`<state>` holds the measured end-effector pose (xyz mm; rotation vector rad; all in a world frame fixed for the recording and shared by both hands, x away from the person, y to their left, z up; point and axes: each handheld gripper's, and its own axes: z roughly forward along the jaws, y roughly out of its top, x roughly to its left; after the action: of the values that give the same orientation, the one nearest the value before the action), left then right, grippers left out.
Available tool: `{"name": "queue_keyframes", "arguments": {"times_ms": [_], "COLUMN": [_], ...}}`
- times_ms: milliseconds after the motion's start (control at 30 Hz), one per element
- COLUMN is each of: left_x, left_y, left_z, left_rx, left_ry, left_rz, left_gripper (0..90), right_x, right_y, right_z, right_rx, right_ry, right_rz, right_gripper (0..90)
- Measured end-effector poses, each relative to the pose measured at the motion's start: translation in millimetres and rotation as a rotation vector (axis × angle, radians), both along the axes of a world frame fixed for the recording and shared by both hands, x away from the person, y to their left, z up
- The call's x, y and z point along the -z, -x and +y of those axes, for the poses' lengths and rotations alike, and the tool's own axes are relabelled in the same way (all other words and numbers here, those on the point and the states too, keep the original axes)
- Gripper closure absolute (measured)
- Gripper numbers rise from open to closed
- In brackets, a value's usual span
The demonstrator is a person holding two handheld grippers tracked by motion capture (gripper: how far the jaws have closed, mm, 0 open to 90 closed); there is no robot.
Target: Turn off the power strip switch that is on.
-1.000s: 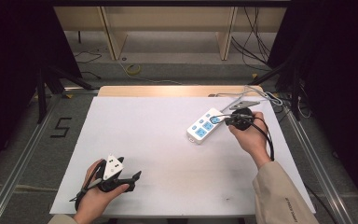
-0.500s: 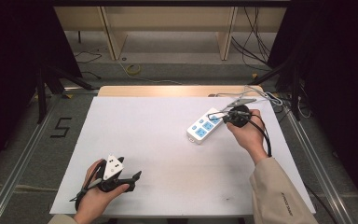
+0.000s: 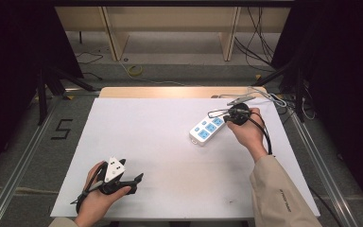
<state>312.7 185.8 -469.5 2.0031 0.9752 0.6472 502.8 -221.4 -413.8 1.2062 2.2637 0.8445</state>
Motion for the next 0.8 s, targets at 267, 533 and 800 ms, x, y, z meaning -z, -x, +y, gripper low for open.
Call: {"name": "queue_keyframes", "arguments": {"times_ms": [267, 533, 800], "left_x": [0.0, 0.0, -0.1], "left_y": [0.0, 0.0, 0.0], "left_z": [-0.1, -0.2, -0.2], "left_rx": [0.001, 0.003, 0.003], "left_ry": [0.001, 0.001, 0.001], "left_rz": [0.000, 0.000, 0.001], "left_gripper": [20.6, 20.6, 20.6], "right_x": [-0.2, 1.2, 2.9], "right_y": [-8.3, -15.2, -25.1], "right_z": [5.0, 10.2, 14.9], "right_rx": [0.002, 0.001, 0.001], "right_ry": [0.004, 0.005, 0.010], "right_rz": [0.010, 0.022, 0.038], "right_gripper": [90.0, 90.0, 90.0]}}
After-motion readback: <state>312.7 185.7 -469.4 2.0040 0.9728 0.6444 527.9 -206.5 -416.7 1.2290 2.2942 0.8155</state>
